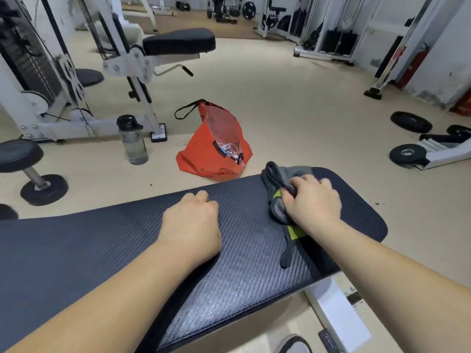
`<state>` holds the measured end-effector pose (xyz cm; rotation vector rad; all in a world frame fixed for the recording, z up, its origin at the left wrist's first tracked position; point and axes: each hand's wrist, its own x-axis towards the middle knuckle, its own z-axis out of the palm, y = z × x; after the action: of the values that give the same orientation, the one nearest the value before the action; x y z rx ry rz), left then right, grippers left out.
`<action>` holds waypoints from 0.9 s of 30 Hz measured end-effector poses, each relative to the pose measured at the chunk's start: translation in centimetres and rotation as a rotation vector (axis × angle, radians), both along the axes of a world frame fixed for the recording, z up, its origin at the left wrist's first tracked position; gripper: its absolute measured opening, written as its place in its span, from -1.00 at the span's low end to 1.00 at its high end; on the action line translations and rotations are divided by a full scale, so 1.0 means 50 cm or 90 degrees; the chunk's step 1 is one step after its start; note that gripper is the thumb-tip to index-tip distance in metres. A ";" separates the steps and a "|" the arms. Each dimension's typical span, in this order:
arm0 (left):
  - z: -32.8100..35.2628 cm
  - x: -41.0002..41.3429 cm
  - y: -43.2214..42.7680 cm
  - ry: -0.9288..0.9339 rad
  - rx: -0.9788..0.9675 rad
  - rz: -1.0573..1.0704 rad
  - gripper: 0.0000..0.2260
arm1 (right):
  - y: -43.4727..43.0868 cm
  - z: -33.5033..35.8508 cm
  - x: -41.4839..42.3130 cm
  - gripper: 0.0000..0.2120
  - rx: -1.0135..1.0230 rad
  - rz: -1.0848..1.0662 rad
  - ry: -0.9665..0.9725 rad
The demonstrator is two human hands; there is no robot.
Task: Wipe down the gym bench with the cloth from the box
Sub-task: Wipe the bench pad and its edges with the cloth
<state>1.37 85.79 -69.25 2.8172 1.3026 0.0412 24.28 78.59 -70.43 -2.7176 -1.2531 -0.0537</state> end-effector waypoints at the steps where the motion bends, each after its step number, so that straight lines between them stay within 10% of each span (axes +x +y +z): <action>1: -0.002 0.000 -0.001 -0.003 0.002 -0.002 -0.78 | 0.001 -0.002 -0.012 -0.65 0.001 0.023 -0.001; 7: -0.004 -0.006 0.007 -0.015 0.002 -0.006 -0.77 | -0.005 0.006 -0.111 -0.49 -0.001 0.340 0.021; 14: -0.007 -0.001 -0.008 -0.051 -0.038 -0.031 -0.81 | -0.036 0.010 0.001 -0.64 -0.028 0.017 -0.003; 20: -0.012 0.025 -0.022 -0.117 -0.023 -0.078 -0.86 | -0.062 0.012 -0.072 -0.67 0.006 0.382 0.041; 27: -0.020 0.041 -0.049 -0.100 -0.055 -0.088 -0.74 | -0.115 0.009 0.094 -0.70 0.007 -0.032 0.040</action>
<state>3.40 83.36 -70.27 2.7592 1.0495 0.1943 29.01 72.82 -69.95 -2.7186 -1.1637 0.0195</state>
